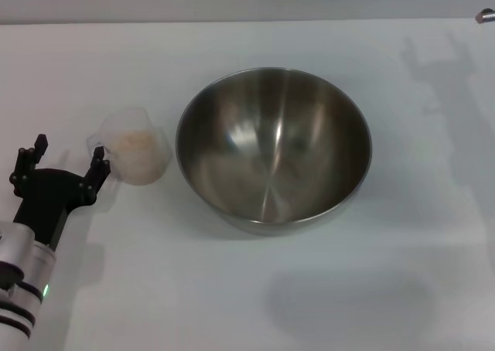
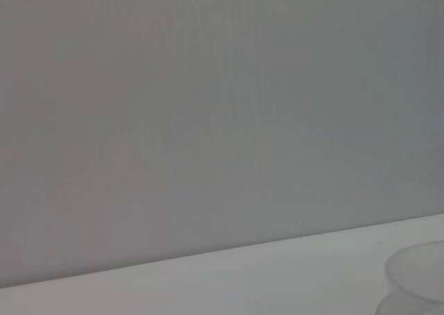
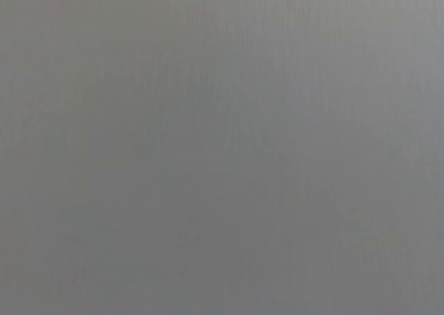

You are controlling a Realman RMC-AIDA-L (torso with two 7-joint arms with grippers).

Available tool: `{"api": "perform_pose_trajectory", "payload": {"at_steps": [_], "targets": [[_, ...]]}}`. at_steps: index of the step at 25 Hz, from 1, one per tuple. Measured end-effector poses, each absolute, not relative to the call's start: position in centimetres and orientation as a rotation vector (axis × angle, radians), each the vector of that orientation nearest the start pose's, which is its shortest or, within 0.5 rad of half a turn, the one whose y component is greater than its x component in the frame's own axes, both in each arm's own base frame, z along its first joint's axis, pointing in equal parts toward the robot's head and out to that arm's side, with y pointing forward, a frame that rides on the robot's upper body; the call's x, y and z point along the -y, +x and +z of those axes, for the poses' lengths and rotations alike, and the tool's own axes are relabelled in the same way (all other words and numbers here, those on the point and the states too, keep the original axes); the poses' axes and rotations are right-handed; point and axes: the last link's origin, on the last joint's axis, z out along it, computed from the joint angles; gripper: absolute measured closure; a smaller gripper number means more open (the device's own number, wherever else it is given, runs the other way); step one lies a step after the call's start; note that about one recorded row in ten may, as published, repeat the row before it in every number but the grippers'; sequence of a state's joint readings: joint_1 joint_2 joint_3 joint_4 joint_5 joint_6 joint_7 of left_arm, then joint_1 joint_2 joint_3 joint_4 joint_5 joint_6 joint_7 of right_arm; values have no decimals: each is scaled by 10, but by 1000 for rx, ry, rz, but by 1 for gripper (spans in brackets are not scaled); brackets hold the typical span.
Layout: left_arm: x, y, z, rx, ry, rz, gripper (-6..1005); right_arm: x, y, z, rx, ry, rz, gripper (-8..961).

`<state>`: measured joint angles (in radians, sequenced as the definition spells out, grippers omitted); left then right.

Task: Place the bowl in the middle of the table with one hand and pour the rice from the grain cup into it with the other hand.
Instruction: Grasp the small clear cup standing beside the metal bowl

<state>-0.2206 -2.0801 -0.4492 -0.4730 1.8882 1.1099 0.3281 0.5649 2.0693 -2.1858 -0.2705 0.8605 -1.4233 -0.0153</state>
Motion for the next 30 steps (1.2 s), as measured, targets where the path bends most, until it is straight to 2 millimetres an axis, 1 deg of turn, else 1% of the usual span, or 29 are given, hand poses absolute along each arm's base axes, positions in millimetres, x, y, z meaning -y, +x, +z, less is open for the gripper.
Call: {"api": "perform_pose_trajectory", "payload": {"at_steps": [2,9,17,24,30], "targets": [[-263,-328,-73,544,-1670,-452,159,-373,237,23,-157,-1420,976,201],[-267,-328,-71,546,-1657,-452,158,-376,236,22,-168,-1426,969,202],[-262,-326,-72,536,-1660,-471,175,-381,235,21,-182,-1431,951,201],[-259,-324,-70,513,-1652,-488,313,-382,235,21,-181,-1435,949,202],[-260,-324,-70,517,-1657,-486,374,-382,235,20,-181,-1438,949,202]]}}
